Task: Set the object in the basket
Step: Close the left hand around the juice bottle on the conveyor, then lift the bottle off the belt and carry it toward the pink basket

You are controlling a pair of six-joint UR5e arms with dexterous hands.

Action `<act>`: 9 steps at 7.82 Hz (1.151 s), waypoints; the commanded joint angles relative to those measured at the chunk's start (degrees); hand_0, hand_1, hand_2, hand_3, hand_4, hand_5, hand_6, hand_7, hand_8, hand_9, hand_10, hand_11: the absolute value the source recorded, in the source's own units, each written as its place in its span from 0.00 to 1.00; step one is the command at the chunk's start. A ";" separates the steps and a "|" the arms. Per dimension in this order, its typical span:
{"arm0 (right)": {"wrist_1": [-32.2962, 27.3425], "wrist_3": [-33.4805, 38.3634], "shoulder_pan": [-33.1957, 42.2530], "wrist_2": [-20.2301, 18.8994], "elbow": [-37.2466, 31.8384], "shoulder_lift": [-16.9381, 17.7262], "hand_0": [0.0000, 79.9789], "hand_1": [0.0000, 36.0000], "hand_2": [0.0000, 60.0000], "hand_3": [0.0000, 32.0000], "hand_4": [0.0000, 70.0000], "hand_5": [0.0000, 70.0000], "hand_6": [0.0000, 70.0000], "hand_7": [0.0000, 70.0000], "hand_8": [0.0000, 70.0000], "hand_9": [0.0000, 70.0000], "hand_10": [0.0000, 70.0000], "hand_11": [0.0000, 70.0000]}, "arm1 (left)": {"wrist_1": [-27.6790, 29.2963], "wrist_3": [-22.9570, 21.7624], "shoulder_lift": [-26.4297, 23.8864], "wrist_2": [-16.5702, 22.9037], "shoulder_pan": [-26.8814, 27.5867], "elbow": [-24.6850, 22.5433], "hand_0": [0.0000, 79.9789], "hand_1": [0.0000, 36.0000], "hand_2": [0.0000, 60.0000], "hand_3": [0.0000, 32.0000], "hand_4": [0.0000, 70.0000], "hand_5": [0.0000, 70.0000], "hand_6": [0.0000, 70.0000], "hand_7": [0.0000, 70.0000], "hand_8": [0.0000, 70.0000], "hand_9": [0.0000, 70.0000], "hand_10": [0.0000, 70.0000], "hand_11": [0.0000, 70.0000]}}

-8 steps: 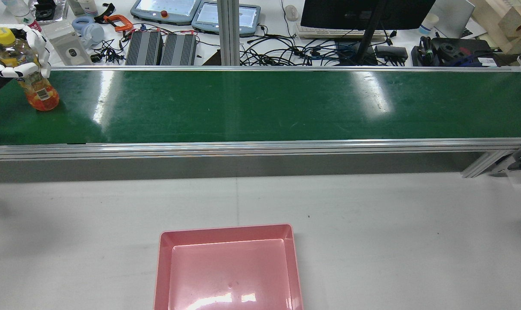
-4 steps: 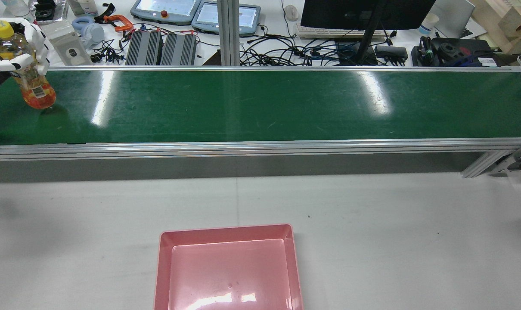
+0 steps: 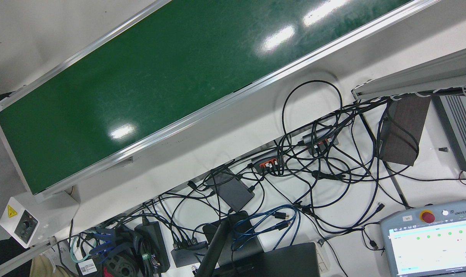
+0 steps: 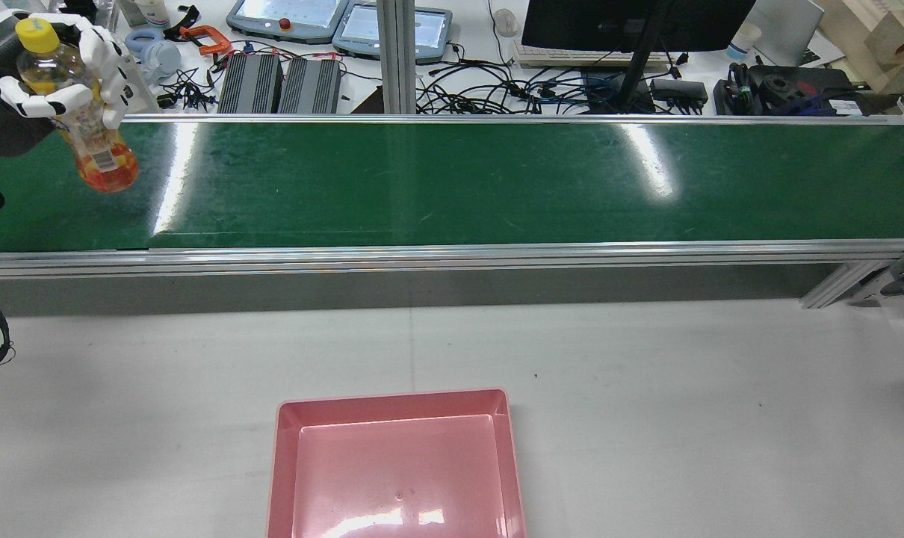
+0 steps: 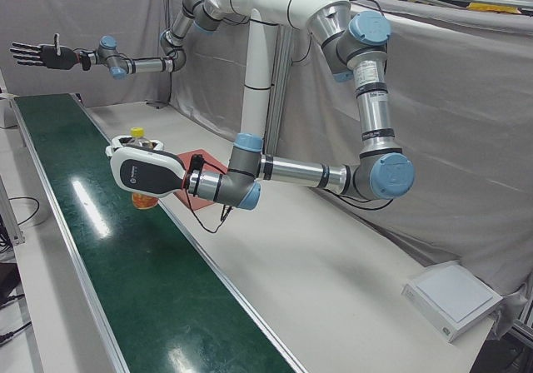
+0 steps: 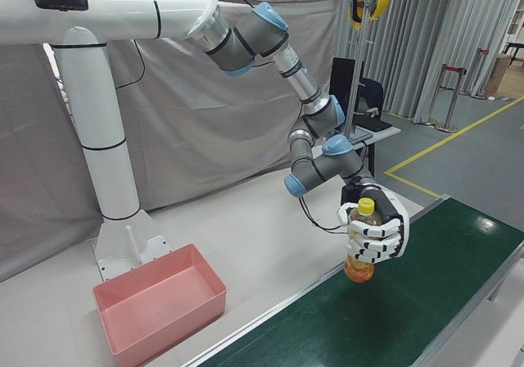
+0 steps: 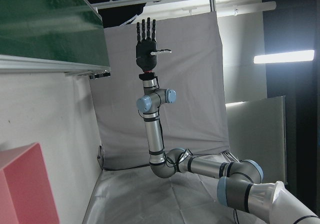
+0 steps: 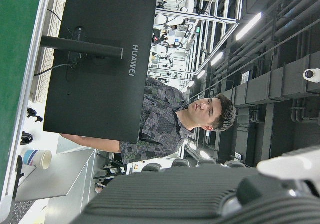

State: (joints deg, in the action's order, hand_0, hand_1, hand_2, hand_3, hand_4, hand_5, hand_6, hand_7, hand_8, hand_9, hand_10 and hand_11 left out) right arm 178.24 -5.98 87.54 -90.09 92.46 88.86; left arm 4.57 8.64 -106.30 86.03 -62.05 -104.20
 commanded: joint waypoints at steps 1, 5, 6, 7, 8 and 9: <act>0.00 0.00 0.00 0.00 0.00 0.00 0.00 0.00 0.00 0.00 0.00 0.00 0.00 0.00 0.00 0.00 0.00 0.00 | -0.18 0.06 0.31 0.01 9.37 -5.38 0.81 0.60 1.00 0.00 1.00 1.00 1.00 1.00 1.00 1.00 1.00 1.00; 0.00 0.00 0.00 0.00 0.00 0.00 0.00 0.00 0.00 0.00 0.00 0.00 0.00 0.00 0.00 0.00 0.00 0.00 | -0.26 1.37 0.92 0.01 21.24 -10.66 0.83 0.61 1.00 0.00 1.00 1.00 1.00 1.00 1.00 1.00 1.00 1.00; 0.00 0.00 0.00 0.00 0.00 0.00 0.00 0.00 0.00 0.00 0.00 0.00 0.00 0.00 0.00 0.00 0.00 0.00 | -0.78 3.46 1.36 0.10 24.22 -12.67 0.85 0.63 1.00 0.00 1.00 1.00 1.00 1.00 1.00 1.00 1.00 1.00; 0.00 0.00 0.00 0.00 0.00 0.00 0.00 0.00 0.00 0.00 0.00 0.00 0.00 0.00 0.00 0.00 0.00 0.00 | -1.14 4.18 1.54 0.10 26.95 -14.34 0.85 0.63 1.00 0.00 1.00 1.00 1.00 1.00 1.00 1.00 1.00 1.00; 0.00 0.00 0.00 0.00 0.00 0.00 0.00 0.00 0.00 0.00 0.00 0.00 0.00 0.00 0.00 0.00 0.00 0.00 | -2.01 5.93 1.54 0.10 30.28 -16.27 0.87 0.64 1.00 0.00 1.00 1.00 1.00 1.00 1.00 1.00 1.00 1.00; 0.00 -0.09 0.00 0.00 0.00 0.00 0.00 0.00 0.00 0.00 0.00 0.00 0.00 0.00 0.00 0.00 0.00 0.00 | -5.32 8.29 1.36 1.32 32.93 -18.12 0.87 0.63 1.00 0.00 1.00 1.00 1.00 1.00 1.00 1.00 1.00 1.00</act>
State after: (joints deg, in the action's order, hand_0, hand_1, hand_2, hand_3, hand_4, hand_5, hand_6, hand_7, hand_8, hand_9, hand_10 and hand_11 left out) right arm 178.24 -5.98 87.54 -90.09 92.46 88.86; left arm 3.27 12.98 -104.89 86.12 -35.18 -118.48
